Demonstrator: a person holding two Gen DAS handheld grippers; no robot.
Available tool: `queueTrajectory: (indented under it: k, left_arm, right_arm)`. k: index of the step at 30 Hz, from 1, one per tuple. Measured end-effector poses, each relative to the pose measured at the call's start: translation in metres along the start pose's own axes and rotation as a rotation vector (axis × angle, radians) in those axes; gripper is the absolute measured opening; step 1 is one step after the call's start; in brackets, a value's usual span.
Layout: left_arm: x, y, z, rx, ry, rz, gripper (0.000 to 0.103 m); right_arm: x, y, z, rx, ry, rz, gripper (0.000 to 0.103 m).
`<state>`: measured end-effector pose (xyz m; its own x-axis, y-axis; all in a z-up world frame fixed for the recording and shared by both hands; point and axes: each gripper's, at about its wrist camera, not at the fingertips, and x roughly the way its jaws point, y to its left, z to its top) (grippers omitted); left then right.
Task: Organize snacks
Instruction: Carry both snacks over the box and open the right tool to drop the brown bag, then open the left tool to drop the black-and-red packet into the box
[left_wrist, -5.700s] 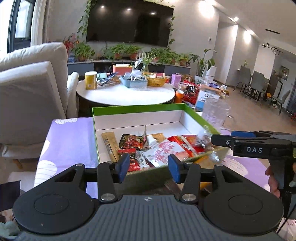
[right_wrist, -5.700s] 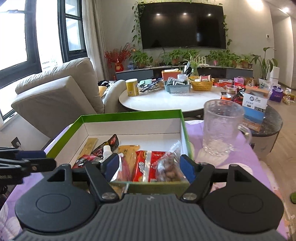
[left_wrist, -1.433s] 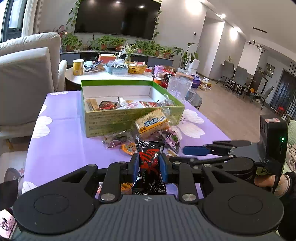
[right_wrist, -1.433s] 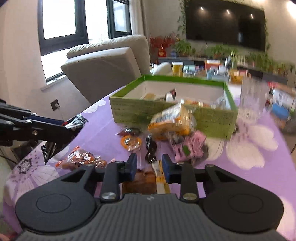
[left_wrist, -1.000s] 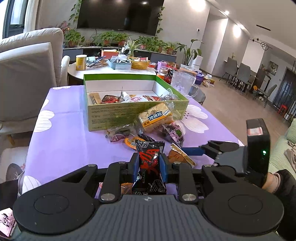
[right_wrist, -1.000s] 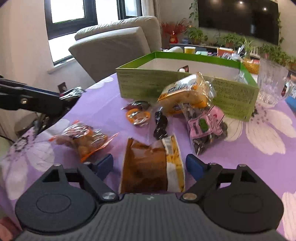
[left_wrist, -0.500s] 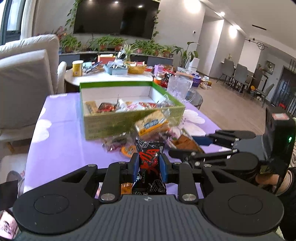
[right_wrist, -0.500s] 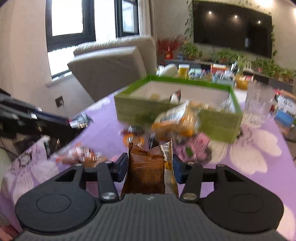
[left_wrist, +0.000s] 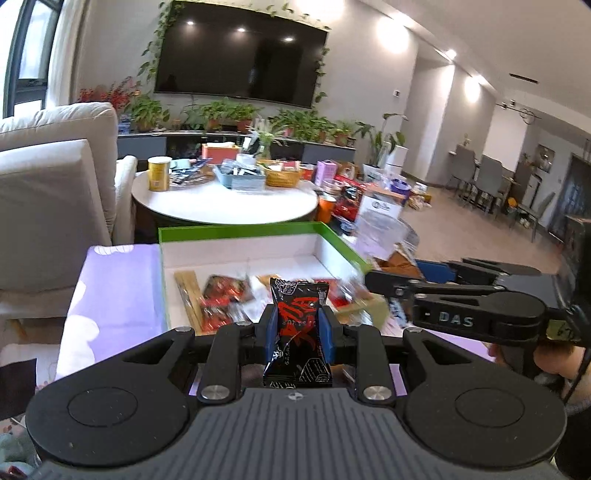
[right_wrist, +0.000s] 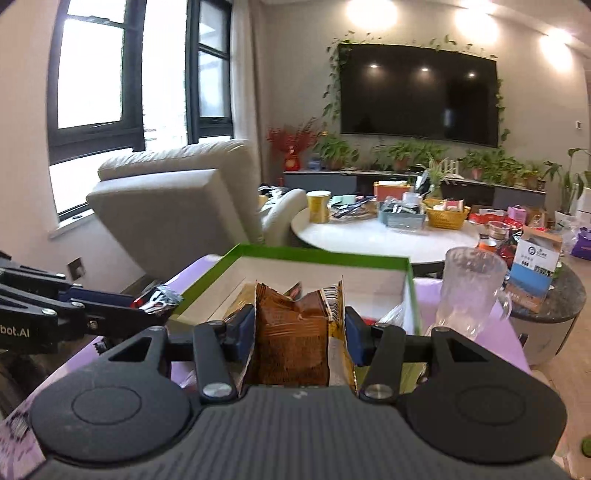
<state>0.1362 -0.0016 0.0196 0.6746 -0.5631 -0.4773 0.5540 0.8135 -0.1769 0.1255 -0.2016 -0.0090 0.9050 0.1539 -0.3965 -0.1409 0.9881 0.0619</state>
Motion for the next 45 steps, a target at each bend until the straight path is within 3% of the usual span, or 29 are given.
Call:
queueTrajectory:
  k: [12, 14, 16, 21, 27, 35, 39, 45]
  left_arm:
    - [0.089, 0.037, 0.022, -0.034, 0.059, 0.058, 0.023]
    - [0.103, 0.04, 0.02, -0.032, 0.082, 0.075, 0.025]
    - [0.113, 0.043, 0.015, -0.025, 0.089, 0.096, 0.035]
    - [0.119, 0.046, 0.003, 0.0, 0.112, 0.107, 0.037]
    - [0.1, 0.042, -0.001, -0.001, 0.103, 0.092, 0.037]
    - [0.055, 0.027, -0.009, 0.02, 0.092, 0.049, 0.038]
    - [0.044, 0.01, -0.031, 0.069, 0.185, -0.015, 0.038]
    - [0.052, -0.014, -0.066, 0.179, 0.287, -0.025, 0.039]
  right_arm:
    - [0.074, -0.03, 0.015, 0.084, 0.042, -0.029, 0.047]
    - [0.086, -0.034, 0.013, 0.099, 0.053, -0.036, 0.047]
    - [0.098, -0.038, 0.01, 0.12, 0.071, -0.042, 0.047]
    - [0.109, -0.044, -0.003, 0.165, 0.12, -0.037, 0.047]
    - [0.096, -0.044, -0.006, 0.189, 0.132, -0.045, 0.048]
    - [0.052, -0.036, 0.004, 0.14, 0.072, -0.072, 0.048]
    - [0.024, -0.03, 0.002, 0.126, 0.052, -0.072, 0.048]
    - [-0.004, -0.02, -0.014, 0.097, 0.068, -0.073, 0.048]
